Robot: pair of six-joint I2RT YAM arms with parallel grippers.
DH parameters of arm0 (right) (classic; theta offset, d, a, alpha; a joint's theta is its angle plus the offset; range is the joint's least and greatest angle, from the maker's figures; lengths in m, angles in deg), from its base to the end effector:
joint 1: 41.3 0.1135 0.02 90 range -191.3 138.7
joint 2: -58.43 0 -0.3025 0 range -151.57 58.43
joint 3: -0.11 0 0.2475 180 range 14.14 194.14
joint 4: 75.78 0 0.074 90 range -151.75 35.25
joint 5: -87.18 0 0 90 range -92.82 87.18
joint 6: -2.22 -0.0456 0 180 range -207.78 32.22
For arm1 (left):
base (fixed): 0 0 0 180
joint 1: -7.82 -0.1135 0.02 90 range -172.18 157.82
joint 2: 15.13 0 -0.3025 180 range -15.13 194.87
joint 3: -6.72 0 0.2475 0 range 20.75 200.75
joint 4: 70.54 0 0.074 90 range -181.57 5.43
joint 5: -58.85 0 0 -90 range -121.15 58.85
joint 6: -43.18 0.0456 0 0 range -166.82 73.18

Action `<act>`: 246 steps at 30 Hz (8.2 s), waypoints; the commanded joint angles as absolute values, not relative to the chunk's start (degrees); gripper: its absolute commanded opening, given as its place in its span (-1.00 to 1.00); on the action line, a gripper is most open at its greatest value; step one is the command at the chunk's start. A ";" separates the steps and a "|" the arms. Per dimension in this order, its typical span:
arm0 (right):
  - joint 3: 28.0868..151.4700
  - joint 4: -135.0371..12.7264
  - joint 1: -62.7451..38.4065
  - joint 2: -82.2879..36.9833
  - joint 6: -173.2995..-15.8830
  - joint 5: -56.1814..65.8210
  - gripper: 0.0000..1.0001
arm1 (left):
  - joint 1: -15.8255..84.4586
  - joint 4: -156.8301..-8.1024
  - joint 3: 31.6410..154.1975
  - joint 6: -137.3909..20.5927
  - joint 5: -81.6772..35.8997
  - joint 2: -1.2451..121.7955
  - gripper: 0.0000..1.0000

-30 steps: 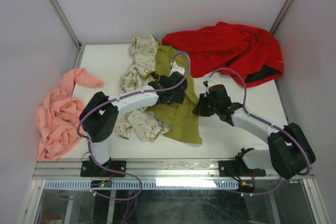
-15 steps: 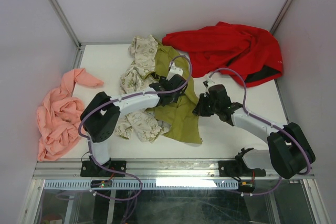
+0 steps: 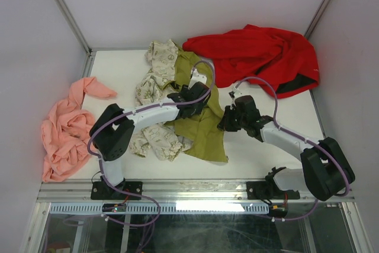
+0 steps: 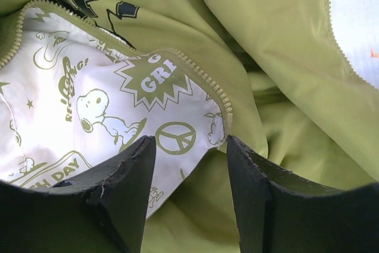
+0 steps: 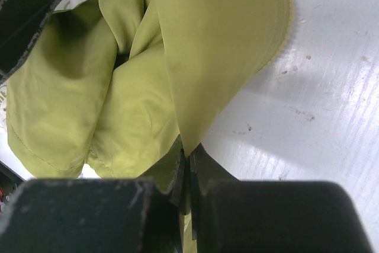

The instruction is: Zip up the jacket

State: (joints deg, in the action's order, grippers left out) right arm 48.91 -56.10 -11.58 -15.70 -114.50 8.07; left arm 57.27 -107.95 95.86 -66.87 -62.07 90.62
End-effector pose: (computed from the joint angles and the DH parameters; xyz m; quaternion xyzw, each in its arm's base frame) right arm 0.2085 0.1289 0.2146 -0.0604 0.9185 0.2574 0.2941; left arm 0.2816 -0.2931 0.2424 0.1530 0.9076 0.0386 0.3891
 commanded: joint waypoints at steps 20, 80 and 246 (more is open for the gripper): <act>48.91 -60.35 -11.54 -17.42 -115.02 7.64 -0.96 | 56.18 -101.66 102.26 -66.00 -61.38 96.04 -0.11; 61.14 -56.36 -16.91 -23.65 -107.95 2.09 -0.92 | 51.07 -122.77 90.20 -67.57 -62.66 77.94 -0.20; 47.09 -46.56 -10.97 -6.55 -111.77 -3.98 -0.91 | 26.23 -102.34 146.17 -44.31 -60.91 119.24 0.20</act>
State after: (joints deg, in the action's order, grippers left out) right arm 46.98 -46.66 -10.73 -8.49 -112.14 -1.80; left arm 31.98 -100.23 144.19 -31.84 -70.28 125.27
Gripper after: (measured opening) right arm 0.045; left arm 0.633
